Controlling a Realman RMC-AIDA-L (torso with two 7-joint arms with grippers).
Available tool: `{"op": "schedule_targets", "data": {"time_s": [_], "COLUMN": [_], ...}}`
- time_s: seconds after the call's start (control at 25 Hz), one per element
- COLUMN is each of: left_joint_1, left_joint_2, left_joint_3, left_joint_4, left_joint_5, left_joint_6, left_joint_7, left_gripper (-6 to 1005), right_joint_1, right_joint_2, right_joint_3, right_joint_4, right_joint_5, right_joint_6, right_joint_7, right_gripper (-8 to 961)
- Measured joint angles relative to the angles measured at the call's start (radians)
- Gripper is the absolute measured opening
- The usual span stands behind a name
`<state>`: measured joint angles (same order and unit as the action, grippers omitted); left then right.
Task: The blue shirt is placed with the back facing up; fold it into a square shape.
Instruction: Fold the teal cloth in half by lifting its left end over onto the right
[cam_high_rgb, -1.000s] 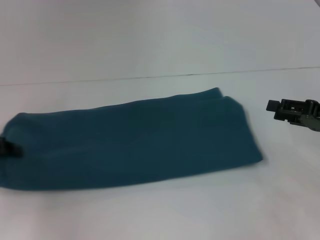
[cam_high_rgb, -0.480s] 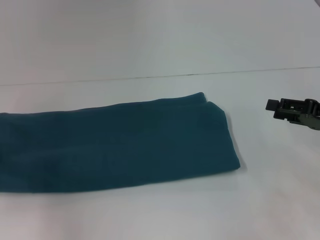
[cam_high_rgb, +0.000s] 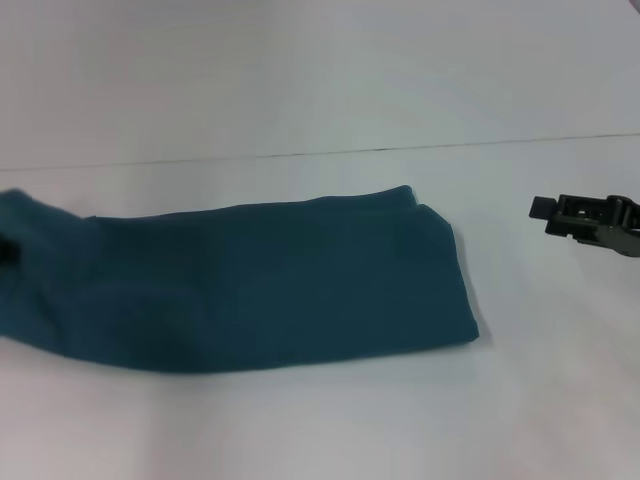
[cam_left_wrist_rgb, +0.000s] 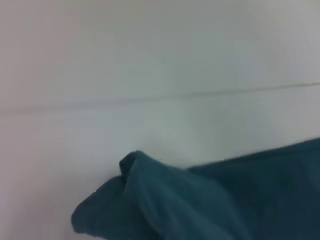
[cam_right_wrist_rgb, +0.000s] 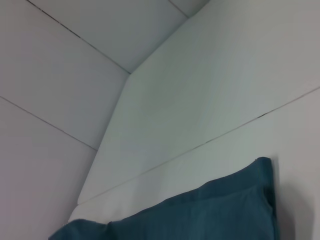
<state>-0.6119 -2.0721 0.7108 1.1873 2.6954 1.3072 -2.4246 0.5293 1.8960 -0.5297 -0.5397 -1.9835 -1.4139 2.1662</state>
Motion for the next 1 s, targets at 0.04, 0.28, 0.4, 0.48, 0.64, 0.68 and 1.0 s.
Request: {"op": "schedule_targets", "data": {"time_s": [0.04, 0.28, 0.4, 0.48, 0.64, 0.68, 1.0], "left_joint_1": [-0.002, -0.035, -0.051, -0.068, -0.109, -0.119, -0.206], "left_joint_2": [-0.003, -0.014, -0.014, -0.014, -0.020, -0.024, -0.073], "left_joint_3": [0.013, 0.092, 0.141, 0.175, 0.227, 0.239, 0.370], "left_joint_4": [0.021, 0.205, 0.282, 0.320, 0.354, 0.357, 0.340], "left_joint_5": [-0.001, 0.007, 0.031, 0.058, 0.091, 0.098, 0.157], "left_joint_6": [0.011, 0.132, 0.172, 0.198, 0.229, 0.234, 0.243], "left_joint_7": [-0.003, -0.047, -0.077, -0.088, -0.098, -0.099, -0.129], "left_gripper": [114, 114, 114, 114, 114, 114, 113], "right_joint_1": [0.001, 0.006, 0.007, 0.007, 0.008, 0.008, 0.011], "right_joint_2": [0.000, 0.000, 0.001, 0.001, 0.002, 0.002, 0.003], "right_joint_3": [0.000, 0.001, 0.002, 0.002, 0.000, 0.000, -0.003], "right_joint_4": [0.000, 0.000, 0.000, 0.000, 0.001, 0.001, 0.001], "right_joint_5": [0.000, 0.000, 0.000, 0.000, 0.002, 0.002, 0.002], "right_joint_6": [0.001, 0.006, 0.007, 0.011, 0.020, 0.020, 0.030], "right_joint_7": [0.000, 0.000, 0.000, -0.001, -0.002, -0.002, -0.002], "right_gripper": [613, 613, 613, 613, 613, 613, 613]}}
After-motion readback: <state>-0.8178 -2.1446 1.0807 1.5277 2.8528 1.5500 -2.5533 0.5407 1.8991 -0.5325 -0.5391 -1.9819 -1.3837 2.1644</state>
